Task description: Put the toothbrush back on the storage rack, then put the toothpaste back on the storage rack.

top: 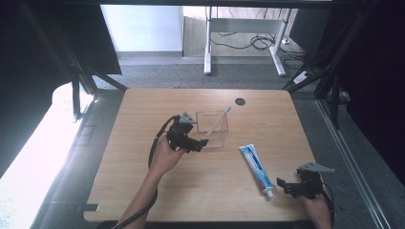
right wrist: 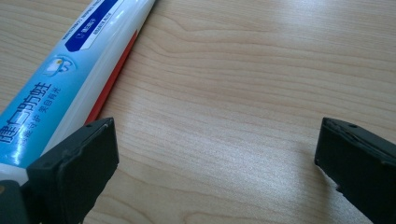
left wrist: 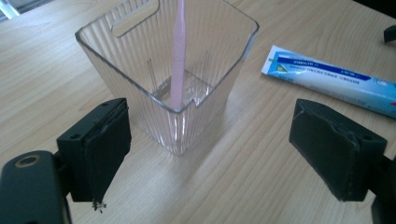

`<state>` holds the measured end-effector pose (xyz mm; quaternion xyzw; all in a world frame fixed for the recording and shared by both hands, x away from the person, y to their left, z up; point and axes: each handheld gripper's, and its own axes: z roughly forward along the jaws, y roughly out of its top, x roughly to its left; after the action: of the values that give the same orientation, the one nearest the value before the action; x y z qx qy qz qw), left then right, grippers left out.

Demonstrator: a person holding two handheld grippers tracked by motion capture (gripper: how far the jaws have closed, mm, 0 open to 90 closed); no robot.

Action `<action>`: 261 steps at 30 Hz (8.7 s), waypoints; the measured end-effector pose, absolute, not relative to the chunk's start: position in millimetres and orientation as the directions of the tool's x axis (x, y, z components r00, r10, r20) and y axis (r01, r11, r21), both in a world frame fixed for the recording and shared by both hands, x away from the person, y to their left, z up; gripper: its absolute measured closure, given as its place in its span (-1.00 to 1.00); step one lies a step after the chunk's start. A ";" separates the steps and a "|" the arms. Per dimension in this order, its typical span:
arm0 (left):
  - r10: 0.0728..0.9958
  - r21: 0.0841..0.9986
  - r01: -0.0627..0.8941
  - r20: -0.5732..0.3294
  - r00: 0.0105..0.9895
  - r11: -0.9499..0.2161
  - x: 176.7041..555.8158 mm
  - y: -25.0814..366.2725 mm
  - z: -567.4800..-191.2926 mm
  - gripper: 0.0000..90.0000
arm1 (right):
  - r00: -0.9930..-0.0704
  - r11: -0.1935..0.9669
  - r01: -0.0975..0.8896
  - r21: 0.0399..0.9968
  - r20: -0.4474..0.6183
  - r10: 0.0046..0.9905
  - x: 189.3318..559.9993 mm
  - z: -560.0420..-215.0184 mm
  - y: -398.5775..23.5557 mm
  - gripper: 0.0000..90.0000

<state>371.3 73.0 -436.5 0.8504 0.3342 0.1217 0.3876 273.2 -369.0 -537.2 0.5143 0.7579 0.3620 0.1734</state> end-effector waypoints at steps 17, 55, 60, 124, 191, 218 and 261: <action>0.659 0.725 0.468 -0.025 0.752 -0.506 340.6 89.3 -450.1 -0.71 | -0.409 0.207 0.653 0.728 0.108 0.906 272.8 -536.7 -369.1 -1.00; 0.700 0.732 0.503 -0.050 0.712 -0.459 280.4 126.0 -498.4 -0.70 | -0.420 0.217 0.639 0.738 0.097 0.902 270.9 -534.8 -365.2 -1.00; 0.710 0.728 0.515 -0.055 0.702 -0.453 275.8 128.0 -507.2 -0.70 | -0.425 0.219 0.636 0.740 0.098 0.900 270.9 -534.8 -364.9 -1.00; 0.724 0.748 0.517 -0.070 0.686 -0.417 275.5 150.7 -524.5 -0.70 | -0.633 0.420 0.603 0.678 0.086 0.769 258.8 -472.1 -304.7 1.00; 0.727 0.743 0.523 -0.072 0.683 -0.417 275.0 152.5 -524.5 -0.69 | -0.665 0.585 0.661 0.471 0.005 0.747 301.1 -477.0 -279.2 0.05; 0.729 0.734 0.534 -0.078 0.680 -0.419 276.0 155.6 -525.9 -0.69 | -0.666 0.645 0.722 0.249 0.000 0.746 347.5 -492.3 -249.3 -0.02; 0.726 0.728 0.533 -0.071 0.684 -0.431 276.2 155.5 -526.3 -0.69 | -0.681 0.628 0.695 0.350 0.043 0.731 345.1 -463.4 -248.4 0.62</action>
<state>276.2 155.5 -526.3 0.8361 0.3766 0.1278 0.3778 345.1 -248.4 -463.4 0.3958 0.9007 0.1718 0.0517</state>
